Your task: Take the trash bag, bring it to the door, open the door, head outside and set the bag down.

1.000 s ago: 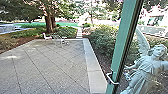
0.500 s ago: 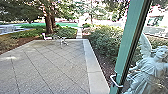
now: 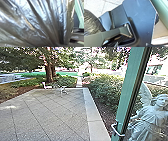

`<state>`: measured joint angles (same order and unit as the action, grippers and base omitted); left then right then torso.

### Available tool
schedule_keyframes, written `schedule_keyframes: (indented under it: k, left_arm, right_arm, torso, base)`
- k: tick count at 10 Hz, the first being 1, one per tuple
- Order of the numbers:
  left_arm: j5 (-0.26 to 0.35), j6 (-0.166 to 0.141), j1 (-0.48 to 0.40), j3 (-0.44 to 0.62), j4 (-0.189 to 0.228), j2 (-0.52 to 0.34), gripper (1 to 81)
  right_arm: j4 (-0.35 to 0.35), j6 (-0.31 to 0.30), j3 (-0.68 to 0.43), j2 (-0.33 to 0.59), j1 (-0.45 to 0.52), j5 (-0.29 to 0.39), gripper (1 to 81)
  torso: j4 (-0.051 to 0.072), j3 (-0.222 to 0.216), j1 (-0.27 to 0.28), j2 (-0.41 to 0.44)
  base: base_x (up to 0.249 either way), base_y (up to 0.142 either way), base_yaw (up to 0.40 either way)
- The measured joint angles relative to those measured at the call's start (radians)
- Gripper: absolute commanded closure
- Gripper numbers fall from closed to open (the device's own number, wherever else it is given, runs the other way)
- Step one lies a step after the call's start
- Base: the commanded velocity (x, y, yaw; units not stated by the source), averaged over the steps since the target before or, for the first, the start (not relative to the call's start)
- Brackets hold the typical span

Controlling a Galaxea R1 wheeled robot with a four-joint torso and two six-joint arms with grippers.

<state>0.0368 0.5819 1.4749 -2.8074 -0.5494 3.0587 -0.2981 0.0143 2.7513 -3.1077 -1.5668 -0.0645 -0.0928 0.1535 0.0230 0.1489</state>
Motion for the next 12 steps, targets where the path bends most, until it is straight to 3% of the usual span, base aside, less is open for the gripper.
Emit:
schedule_keyframes:
  k: [6,10,11,12]
  left_arm:
    - [0.001,0.000,-0.004,0.001,0.000,0.000,81.1]
    - [-0.002,0.000,-0.006,0.001,0.000,0.000,81.1]
    - [0.001,0.000,0.000,0.001,0.000,0.000,81.1]
    - [0.001,0.000,-0.004,0.001,-0.001,0.000,81.1]
  right_arm:
    - [0.000,0.000,0.000,0.005,0.001,0.002,1.0]
    - [0.000,0.000,0.000,0.005,0.004,-0.002,1.0]
    - [0.000,0.000,0.000,0.005,0.000,-0.001,1.0]
    - [0.000,0.000,0.000,0.005,-0.003,0.002,1.0]
  torso:
    - [0.000,0.000,-0.002,0.000]
    - [0.000,0.000,-0.001,0.000]
    - [0.001,0.000,-0.002,0.000]
    - [0.012,0.000,-0.002,0.000]
  base:
    - [0.098,0.000,0.000]
    - [0.000,0.000,0.000]
    - [0.000,0.000,0.000]
    - [0.000,0.000,0.000]
